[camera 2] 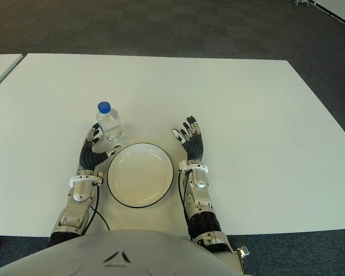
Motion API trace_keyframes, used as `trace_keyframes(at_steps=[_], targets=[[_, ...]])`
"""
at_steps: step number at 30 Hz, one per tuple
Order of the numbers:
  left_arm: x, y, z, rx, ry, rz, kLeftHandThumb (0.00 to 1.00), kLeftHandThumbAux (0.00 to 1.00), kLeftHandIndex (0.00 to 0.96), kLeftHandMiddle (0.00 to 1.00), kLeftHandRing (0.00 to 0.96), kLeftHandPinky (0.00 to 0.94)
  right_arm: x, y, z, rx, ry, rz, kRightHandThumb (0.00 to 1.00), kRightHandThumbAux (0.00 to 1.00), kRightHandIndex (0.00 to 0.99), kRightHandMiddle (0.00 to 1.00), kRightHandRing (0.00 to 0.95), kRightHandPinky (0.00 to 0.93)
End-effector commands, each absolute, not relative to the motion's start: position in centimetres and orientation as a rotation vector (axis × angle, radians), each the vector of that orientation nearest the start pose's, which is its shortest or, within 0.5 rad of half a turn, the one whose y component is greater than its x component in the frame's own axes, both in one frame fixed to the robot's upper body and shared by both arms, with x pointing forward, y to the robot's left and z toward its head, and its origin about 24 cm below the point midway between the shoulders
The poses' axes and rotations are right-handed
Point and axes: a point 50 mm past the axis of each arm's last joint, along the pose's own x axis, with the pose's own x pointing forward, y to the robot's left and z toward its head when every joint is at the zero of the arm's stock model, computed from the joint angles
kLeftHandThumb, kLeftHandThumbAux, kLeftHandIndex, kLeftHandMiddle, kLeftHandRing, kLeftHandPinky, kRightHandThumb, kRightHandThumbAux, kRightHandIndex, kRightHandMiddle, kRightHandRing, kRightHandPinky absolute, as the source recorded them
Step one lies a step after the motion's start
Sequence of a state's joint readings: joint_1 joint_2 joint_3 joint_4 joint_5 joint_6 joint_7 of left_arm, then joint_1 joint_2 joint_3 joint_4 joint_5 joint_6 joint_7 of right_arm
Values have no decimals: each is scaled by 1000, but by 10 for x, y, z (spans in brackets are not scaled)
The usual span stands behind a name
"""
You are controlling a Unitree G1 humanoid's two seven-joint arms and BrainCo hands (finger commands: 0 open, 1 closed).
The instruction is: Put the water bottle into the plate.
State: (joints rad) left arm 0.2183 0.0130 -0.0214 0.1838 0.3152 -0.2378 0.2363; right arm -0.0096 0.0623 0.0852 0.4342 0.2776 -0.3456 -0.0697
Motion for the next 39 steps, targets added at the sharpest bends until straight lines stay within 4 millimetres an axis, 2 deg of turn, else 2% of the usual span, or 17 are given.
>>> trace_keyframes(at_steps=[1,39], targets=[[193,163,-24,334,144,173,0,872,72,50,27,18,229,-88,-36,447,208,-85,21,786,66,88,79,114],[195,163,-26,289,157,208,0,880,76,54,34,30,230,-88,-37,435,205,-83,29,776,71,92,82,118]])
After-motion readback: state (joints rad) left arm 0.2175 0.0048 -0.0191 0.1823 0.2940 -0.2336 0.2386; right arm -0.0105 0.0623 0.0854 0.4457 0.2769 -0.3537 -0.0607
